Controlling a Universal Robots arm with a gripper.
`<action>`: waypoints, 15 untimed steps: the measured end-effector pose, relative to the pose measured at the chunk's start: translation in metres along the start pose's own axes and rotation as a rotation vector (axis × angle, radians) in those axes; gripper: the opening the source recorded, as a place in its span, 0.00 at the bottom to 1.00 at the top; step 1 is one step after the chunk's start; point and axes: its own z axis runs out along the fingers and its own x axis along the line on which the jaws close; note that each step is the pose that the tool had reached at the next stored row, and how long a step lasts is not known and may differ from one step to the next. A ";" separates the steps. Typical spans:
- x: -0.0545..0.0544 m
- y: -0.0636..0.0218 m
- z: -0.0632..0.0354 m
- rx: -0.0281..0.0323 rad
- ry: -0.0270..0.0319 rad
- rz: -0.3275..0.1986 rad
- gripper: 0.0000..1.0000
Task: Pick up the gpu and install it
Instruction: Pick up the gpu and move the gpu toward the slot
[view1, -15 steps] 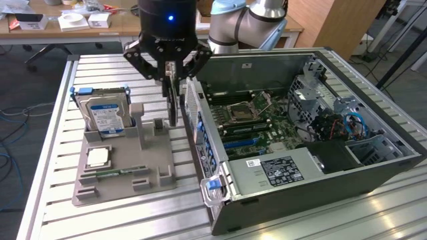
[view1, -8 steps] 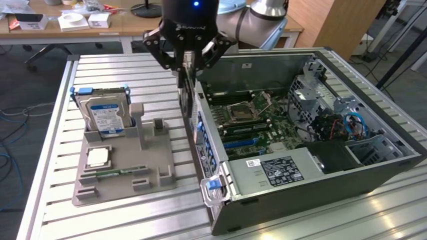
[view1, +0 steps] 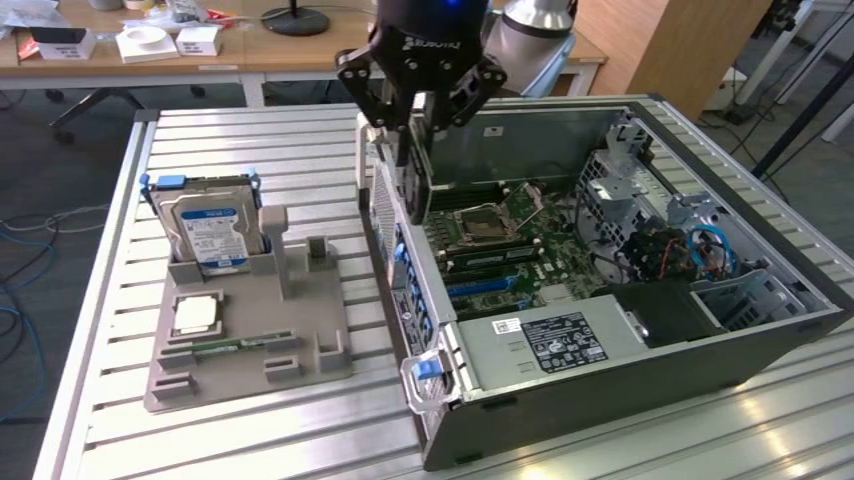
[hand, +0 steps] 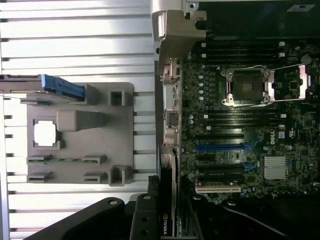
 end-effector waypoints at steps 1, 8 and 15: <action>-0.004 0.0002 -0.0002 0.0001 0.0001 0.000 0.27; -0.036 0.0017 -0.0012 0.0000 0.0003 0.000 0.27; -0.068 0.0032 -0.0018 0.0001 0.0003 0.000 0.27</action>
